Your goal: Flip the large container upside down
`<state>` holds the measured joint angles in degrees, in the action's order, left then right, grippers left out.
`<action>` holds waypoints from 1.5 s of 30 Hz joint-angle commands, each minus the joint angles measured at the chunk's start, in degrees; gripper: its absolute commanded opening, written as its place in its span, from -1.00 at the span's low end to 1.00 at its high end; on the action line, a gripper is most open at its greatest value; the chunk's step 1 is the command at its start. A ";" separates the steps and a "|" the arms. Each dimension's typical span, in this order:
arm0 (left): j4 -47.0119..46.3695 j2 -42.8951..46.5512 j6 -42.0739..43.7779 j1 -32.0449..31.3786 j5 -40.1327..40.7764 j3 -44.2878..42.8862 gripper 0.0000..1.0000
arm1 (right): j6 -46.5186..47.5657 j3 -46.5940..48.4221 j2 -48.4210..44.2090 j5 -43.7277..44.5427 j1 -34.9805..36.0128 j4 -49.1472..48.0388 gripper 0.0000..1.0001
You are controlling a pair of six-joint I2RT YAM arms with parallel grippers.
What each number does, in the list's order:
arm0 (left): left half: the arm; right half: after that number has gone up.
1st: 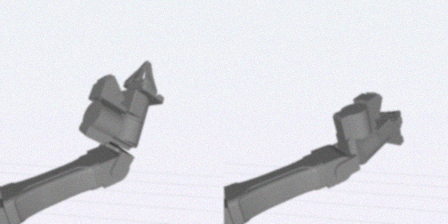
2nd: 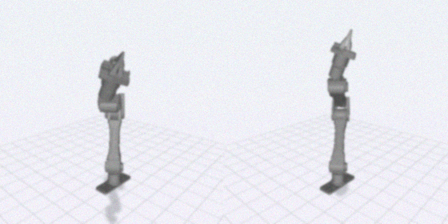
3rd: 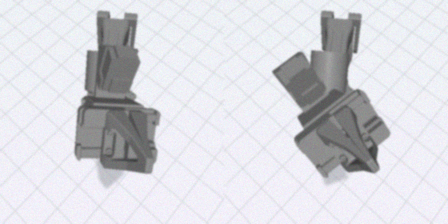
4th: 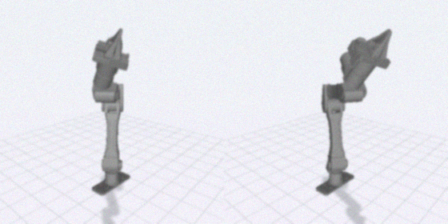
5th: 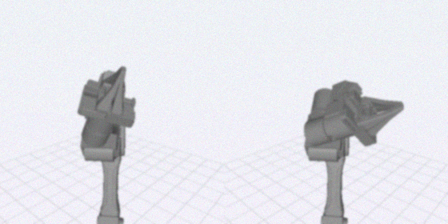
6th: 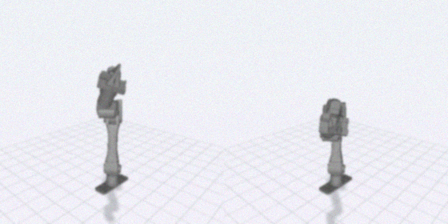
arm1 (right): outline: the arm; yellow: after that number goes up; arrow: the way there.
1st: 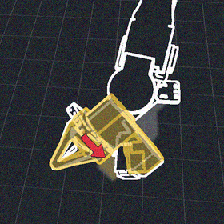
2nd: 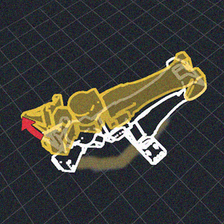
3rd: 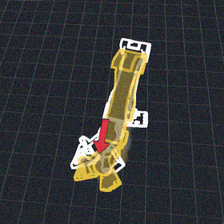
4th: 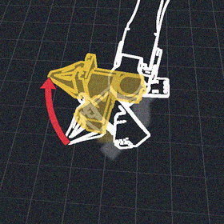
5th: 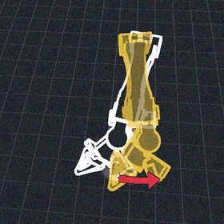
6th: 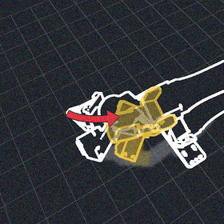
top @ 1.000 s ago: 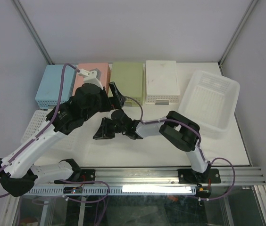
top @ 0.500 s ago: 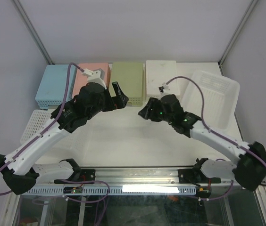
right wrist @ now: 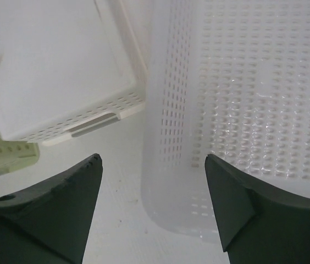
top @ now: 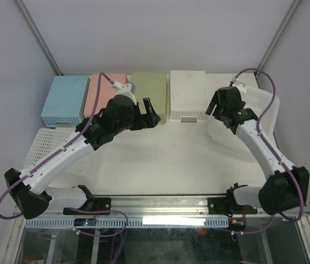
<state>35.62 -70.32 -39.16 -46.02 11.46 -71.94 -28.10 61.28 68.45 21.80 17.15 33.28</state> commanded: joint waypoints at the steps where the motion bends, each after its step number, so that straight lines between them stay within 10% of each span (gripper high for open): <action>1: -4.24 0.84 1.02 0.56 -2.76 0.75 0.98 | 3.64 5.46 9.44 0.82 -2.09 1.33 0.55; 6: -4.52 1.12 1.05 0.54 -3.02 1.60 0.98 | 4.58 8.15 17.49 -1.58 -4.48 -0.33 0.28; 17: -5.85 -0.85 1.19 0.54 -4.85 1.48 0.98 | 5.38 6.72 11.77 -3.93 -7.08 -1.37 -0.97; 45: -9.43 -3.46 0.21 0.58 -9.29 2.24 0.98 | 8.34 20.42 -15.74 -0.84 -7.48 5.11 -1.00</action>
<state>29.50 -74.63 -39.24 -46.02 3.86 -69.56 -21.04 75.94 56.66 18.94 9.93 42.06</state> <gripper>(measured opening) 0.990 0.098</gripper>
